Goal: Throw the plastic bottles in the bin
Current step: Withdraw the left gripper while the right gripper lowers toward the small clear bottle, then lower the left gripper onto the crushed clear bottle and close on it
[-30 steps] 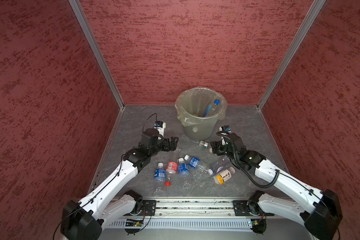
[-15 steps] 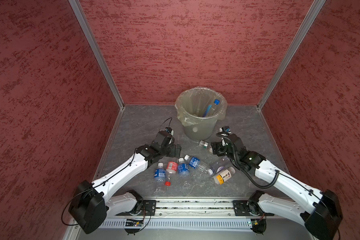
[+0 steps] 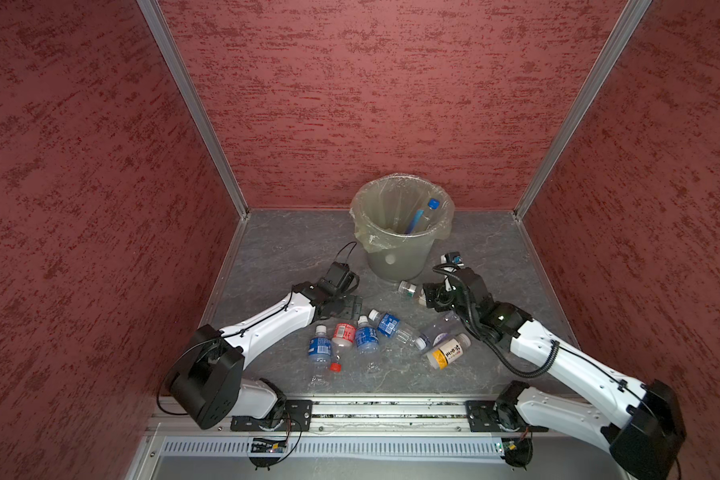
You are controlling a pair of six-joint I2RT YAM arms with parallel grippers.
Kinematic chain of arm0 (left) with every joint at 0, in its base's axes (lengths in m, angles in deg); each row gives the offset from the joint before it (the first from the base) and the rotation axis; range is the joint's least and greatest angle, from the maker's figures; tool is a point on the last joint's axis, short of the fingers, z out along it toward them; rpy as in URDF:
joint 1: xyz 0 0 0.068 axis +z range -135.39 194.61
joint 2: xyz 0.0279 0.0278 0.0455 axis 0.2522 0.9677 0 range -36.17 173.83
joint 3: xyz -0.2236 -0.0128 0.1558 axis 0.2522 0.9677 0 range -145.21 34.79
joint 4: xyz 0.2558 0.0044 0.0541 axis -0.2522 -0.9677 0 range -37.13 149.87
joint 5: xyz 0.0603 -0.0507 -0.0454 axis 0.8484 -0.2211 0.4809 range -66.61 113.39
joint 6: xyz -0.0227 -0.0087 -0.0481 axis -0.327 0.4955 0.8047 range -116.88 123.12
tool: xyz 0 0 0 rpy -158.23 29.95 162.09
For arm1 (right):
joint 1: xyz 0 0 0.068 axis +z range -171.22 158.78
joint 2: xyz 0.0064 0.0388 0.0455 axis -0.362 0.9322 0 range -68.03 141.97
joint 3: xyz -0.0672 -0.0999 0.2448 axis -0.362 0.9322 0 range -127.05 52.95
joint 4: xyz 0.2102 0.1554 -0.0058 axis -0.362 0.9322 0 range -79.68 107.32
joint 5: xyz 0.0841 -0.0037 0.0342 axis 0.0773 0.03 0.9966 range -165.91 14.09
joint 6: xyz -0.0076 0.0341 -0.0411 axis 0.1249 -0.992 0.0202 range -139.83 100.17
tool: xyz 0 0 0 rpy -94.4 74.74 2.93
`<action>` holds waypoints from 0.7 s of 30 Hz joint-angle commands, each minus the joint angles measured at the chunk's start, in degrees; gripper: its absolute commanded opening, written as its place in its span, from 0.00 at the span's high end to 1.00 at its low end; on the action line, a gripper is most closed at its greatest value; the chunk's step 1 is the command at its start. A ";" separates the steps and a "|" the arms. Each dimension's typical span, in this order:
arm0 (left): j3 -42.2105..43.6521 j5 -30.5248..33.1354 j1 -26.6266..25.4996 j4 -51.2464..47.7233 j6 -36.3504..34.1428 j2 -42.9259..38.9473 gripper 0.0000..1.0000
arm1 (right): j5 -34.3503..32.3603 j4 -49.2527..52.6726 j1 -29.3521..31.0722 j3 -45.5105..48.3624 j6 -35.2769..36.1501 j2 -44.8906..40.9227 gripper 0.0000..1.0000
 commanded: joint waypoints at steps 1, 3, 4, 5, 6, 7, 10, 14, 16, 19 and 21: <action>-0.98 -1.09 0.02 -0.04 0.59 0.62 0.10 | -1.82 -0.80 0.23 0.82 -0.55 -0.74 0.14; -1.28 -1.28 -0.09 -0.18 0.75 1.49 0.11 | -1.86 -0.80 0.24 0.79 -0.60 -0.83 0.14; -1.50 -1.37 -0.04 -0.32 0.85 2.05 0.11 | -1.86 -0.80 0.23 0.82 -0.60 -0.91 0.14; -1.64 -1.42 -0.02 -0.47 0.70 2.73 0.12 | -1.86 -0.79 0.24 0.79 -0.57 -0.92 0.14; -1.88 -1.61 -0.05 -0.57 0.58 3.40 0.12 | -1.82 -0.75 0.24 0.81 -0.51 -0.92 0.14; -2.07 -1.84 0.01 -0.67 0.53 3.97 0.13 | -1.77 -0.79 0.24 0.84 -0.51 -0.92 0.14; -2.73 -2.06 -0.05 -0.78 0.38 5.79 0.13 | -1.73 -0.89 0.24 0.88 -0.59 -0.92 0.15; -2.89 -2.28 -0.03 -0.15 0.36 7.25 0.14 | -1.77 -0.83 0.19 1.06 -0.77 -1.07 0.15; -2.89 -1.85 0.04 0.13 0.35 7.55 0.14 | -1.75 -0.87 0.24 1.09 -0.77 -1.23 0.15; -3.14 -1.39 0.27 0.39 0.18 8.49 0.14 | -1.77 -0.72 0.24 0.97 -0.76 -1.61 0.16; -3.42 -1.34 0.49 0.55 0.17 9.10 0.15 | -1.77 -0.74 0.28 0.93 -0.64 -1.80 0.16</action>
